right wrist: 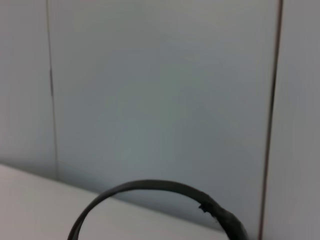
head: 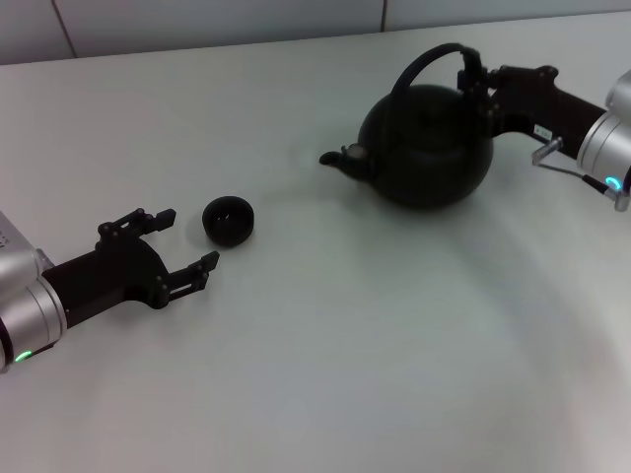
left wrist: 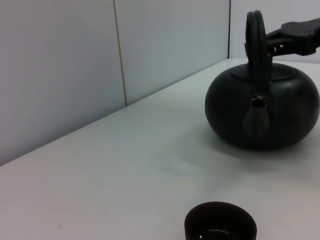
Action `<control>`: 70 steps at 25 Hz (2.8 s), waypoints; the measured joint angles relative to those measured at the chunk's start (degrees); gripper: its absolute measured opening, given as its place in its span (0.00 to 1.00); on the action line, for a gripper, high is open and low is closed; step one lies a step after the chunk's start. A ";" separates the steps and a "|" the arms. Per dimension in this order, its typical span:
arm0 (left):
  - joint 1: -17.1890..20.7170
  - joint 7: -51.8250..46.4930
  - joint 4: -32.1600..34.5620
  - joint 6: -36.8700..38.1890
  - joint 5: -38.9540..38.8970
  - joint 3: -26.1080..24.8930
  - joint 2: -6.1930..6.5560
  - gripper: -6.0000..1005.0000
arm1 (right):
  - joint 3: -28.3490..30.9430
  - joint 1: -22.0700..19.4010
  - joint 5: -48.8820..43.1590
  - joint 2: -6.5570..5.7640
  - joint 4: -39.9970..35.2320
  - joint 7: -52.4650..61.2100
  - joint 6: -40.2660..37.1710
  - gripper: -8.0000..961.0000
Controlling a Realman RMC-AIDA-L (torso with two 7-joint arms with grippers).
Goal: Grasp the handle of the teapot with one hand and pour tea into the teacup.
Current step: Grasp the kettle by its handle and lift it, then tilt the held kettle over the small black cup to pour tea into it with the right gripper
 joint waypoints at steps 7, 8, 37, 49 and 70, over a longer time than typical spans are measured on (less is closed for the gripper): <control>0.00 0.00 0.00 0.01 0.02 0.00 0.03 0.79 | -0.30 -0.67 4.94 -0.08 -0.14 -2.50 -2.66 0.10; 0.00 0.00 0.02 0.06 0.03 0.00 0.05 0.79 | -0.30 -0.46 4.95 -0.13 -0.20 -2.50 -2.89 0.10; 2.12 -4.49 6.15 -0.14 5.92 -0.09 -0.10 0.79 | -14.94 8.65 4.84 0.08 -4.63 -9.19 3.44 0.10; 1.76 -4.48 5.95 -0.17 5.92 -0.09 -0.12 0.79 | -19.64 9.04 4.87 0.19 -6.72 -10.77 3.52 0.10; 1.68 -4.48 5.83 -0.17 5.91 -0.09 -0.18 0.79 | -26.28 9.69 4.87 0.40 -9.35 -10.78 5.79 0.10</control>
